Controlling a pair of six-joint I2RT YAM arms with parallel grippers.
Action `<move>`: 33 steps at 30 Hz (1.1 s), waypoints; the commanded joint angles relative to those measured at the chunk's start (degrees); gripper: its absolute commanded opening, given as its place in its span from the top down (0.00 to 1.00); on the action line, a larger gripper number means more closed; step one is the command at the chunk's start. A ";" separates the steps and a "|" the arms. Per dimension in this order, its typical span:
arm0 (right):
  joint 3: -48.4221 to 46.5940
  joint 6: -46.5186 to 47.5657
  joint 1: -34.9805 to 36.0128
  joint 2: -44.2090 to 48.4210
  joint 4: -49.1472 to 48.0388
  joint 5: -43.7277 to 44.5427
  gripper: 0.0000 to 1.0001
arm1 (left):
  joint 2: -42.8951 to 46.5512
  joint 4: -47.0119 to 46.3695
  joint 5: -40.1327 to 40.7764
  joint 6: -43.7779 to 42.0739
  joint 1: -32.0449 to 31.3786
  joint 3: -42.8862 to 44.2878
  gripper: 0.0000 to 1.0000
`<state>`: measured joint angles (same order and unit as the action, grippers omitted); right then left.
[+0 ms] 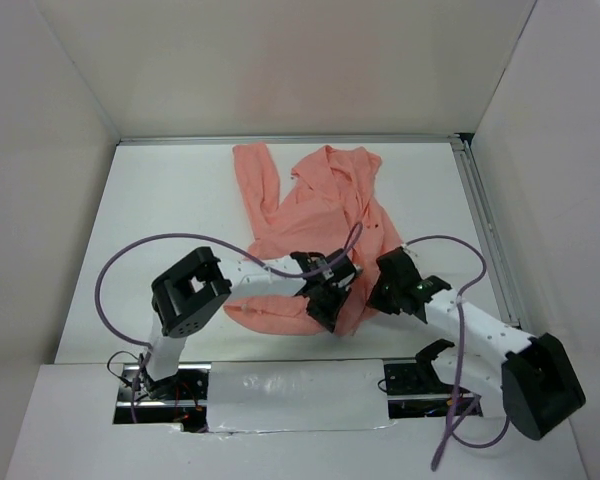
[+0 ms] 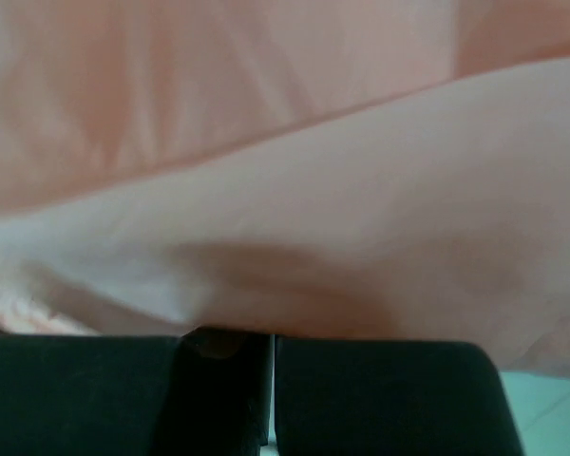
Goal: Zip up the jacket
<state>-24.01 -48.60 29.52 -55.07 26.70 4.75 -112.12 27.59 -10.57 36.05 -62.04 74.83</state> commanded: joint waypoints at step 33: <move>-32.15 7.12 -10.27 -37.83 -17.12 0.96 1.00 | 25.03 1.23 1.96 12.28 8.70 -14.97 1.00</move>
<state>-56.66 -40.95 18.74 -94.72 10.31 4.49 -83.29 27.59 -7.75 42.54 -52.01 62.43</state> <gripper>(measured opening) 0.010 0.031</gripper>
